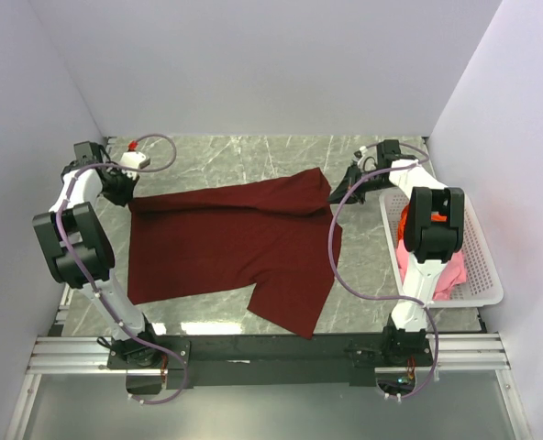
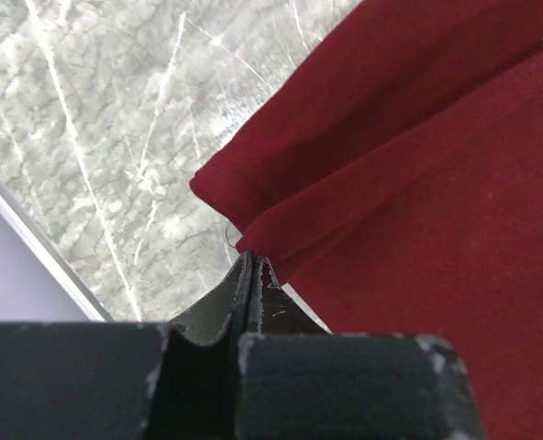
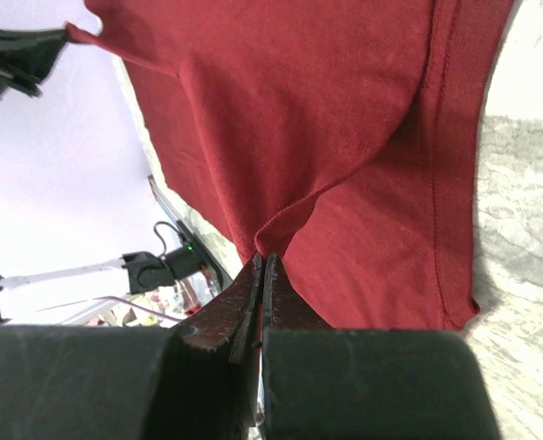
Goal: Fold and stack the t-shirts
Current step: Fold the tshirt
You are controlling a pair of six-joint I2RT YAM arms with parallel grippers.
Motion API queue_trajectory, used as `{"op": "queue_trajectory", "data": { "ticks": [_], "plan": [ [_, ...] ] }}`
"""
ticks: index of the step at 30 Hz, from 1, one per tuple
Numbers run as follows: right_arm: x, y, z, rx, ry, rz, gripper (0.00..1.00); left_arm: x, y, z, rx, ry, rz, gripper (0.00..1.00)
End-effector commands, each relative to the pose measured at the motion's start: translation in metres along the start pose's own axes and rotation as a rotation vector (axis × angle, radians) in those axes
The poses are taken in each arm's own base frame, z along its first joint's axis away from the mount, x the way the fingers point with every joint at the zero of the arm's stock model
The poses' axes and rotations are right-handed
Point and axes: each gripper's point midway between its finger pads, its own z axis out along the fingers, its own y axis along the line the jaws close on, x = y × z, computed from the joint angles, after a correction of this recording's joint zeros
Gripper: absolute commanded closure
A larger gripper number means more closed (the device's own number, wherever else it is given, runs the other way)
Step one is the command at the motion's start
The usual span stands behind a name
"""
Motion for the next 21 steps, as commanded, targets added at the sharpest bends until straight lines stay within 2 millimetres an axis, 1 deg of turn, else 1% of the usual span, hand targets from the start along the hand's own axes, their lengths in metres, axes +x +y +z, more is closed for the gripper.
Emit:
{"op": "queue_trajectory", "data": {
  "ticks": [1, 2, 5, 7, 10, 13, 19, 21],
  "plan": [
    [-0.020, 0.019, -0.012, -0.027, -0.060, -0.035, 1.00, -0.016, 0.010, -0.006, -0.049, -0.049, 0.075, 1.00],
    [-0.026, 0.025, -0.015, -0.038, -0.073, -0.046, 1.00, -0.019, 0.009, -0.006, -0.041, -0.065, 0.080, 1.00],
    [-0.034, 0.038, -0.021, -0.064, -0.093, -0.044, 1.00, -0.024, 0.006, -0.013, -0.040, -0.092, 0.120, 1.00],
    [-0.035, 0.046, -0.025, -0.078, -0.097, -0.038, 1.00, -0.023, 0.003, -0.017, -0.052, -0.098, 0.156, 1.00],
    [-0.029, 0.052, -0.027, -0.101, -0.090, -0.018, 1.00, -0.023, 0.004, -0.020, -0.058, -0.096, 0.192, 1.00],
    [-0.022, 0.053, -0.026, -0.114, -0.076, 0.018, 1.00, -0.028, 0.011, -0.025, -0.070, -0.105, 0.198, 1.00],
    [0.003, 0.038, -0.018, -0.107, -0.020, 0.087, 1.00, -0.031, 0.015, -0.029, -0.077, -0.110, 0.242, 1.00],
    [0.006, 0.041, -0.019, -0.116, -0.018, 0.089, 1.00, -0.031, 0.015, -0.030, -0.074, -0.109, 0.244, 1.00]
  ]
}}
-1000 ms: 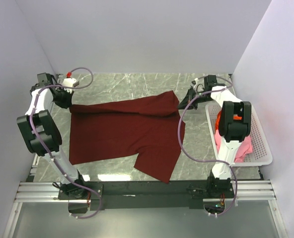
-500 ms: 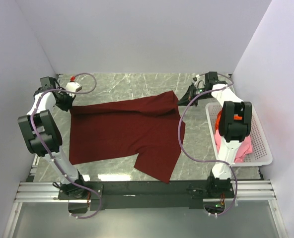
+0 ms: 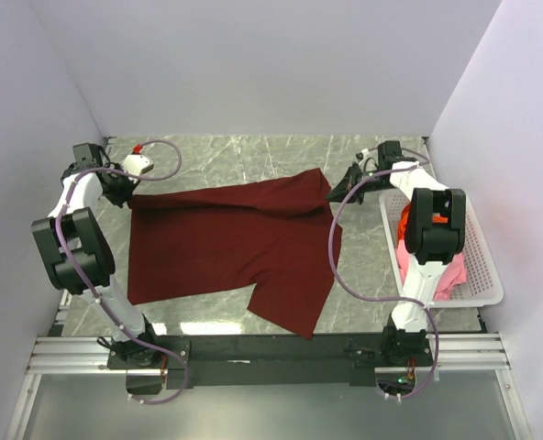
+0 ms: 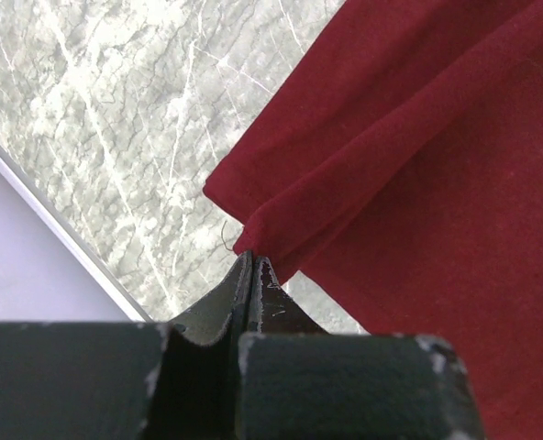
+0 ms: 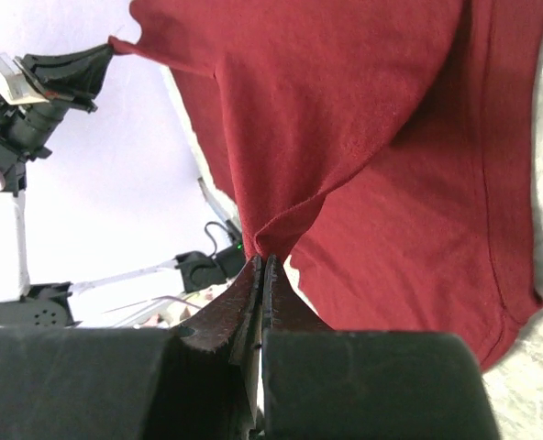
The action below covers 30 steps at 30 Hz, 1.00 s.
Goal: Fold and stack the t-shirts
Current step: Fold the tshirt
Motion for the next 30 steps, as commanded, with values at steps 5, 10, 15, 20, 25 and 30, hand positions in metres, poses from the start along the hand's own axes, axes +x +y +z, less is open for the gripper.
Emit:
{"op": "queue_trajectory", "data": {
  "ticks": [5, 10, 15, 20, 25, 30],
  "plan": [
    [0.016, 0.028, -0.017, -0.071, 0.001, -0.011, 1.00, -0.027, 0.017, -0.023, -0.048, -0.080, 0.077, 1.00],
    [0.016, 0.041, -0.019, -0.124, -0.005, 0.013, 1.00, -0.031, 0.020, -0.026, -0.056, -0.094, 0.087, 1.00],
    [0.029, 0.035, -0.017, -0.117, 0.031, 0.031, 1.00, -0.024, 0.014, -0.022, -0.044, -0.081, 0.106, 1.00],
    [0.038, 0.022, -0.013, -0.097, 0.039, 0.043, 1.00, -0.013, 0.006, -0.018, -0.032, -0.057, 0.124, 1.00],
    [0.045, 0.026, -0.013, -0.111, 0.041, 0.034, 1.00, -0.011, 0.004, -0.016, -0.021, -0.051, 0.117, 1.00],
    [0.050, 0.036, -0.011, -0.135, 0.057, 0.038, 1.00, -0.009, 0.002, -0.014, -0.021, -0.049, 0.119, 1.00]
  ]
}}
